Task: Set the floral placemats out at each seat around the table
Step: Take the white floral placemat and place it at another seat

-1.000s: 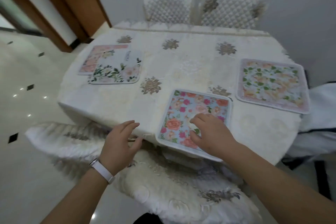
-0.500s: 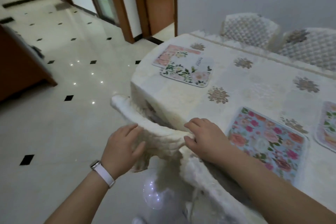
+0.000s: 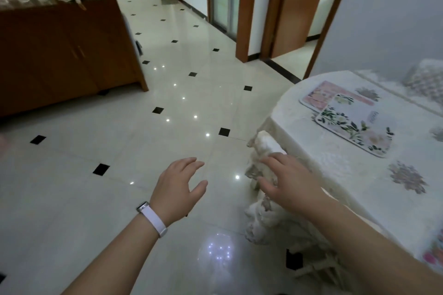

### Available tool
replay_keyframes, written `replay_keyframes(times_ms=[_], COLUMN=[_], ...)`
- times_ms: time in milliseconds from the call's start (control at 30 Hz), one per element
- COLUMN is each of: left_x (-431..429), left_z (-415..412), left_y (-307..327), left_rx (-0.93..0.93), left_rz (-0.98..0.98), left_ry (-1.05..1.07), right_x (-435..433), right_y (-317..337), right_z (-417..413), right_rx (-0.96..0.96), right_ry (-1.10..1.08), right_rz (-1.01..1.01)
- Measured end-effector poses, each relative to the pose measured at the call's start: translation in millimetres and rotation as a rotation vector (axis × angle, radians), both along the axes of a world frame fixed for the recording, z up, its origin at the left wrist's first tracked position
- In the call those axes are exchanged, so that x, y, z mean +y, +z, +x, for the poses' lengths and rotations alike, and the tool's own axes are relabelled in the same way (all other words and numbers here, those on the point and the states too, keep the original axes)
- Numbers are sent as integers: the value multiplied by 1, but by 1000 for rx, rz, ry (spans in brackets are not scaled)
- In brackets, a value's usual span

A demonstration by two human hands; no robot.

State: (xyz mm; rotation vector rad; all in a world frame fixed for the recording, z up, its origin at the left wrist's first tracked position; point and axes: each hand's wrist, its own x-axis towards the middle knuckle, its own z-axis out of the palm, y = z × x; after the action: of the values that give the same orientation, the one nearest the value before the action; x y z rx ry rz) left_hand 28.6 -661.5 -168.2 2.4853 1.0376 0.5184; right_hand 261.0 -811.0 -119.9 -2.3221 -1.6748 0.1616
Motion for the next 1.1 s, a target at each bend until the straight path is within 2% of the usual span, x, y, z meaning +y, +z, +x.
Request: replay_keyframes(times_ms=[167, 467, 700, 900, 1100], left_x=[32, 117, 235, 330, 396], left_z=[-31, -44, 32, 115, 160], left_y=[-1, -8, -6, 15, 22], left_rx=[-43, 17, 65, 67, 68], left_rz=[-34, -52, -52, -42, -19], left_ry=[107, 202, 133, 70, 12], right_x=[56, 172, 274, 350, 407], right_y=[6, -11, -30, -22, -13], right_z=[-16, -15, 54, 129, 173], right_rx=[-15, 76, 124, 125, 136], right_ry=[129, 250, 210, 144, 73], right_rz=[-37, -26, -46, -85, -67])
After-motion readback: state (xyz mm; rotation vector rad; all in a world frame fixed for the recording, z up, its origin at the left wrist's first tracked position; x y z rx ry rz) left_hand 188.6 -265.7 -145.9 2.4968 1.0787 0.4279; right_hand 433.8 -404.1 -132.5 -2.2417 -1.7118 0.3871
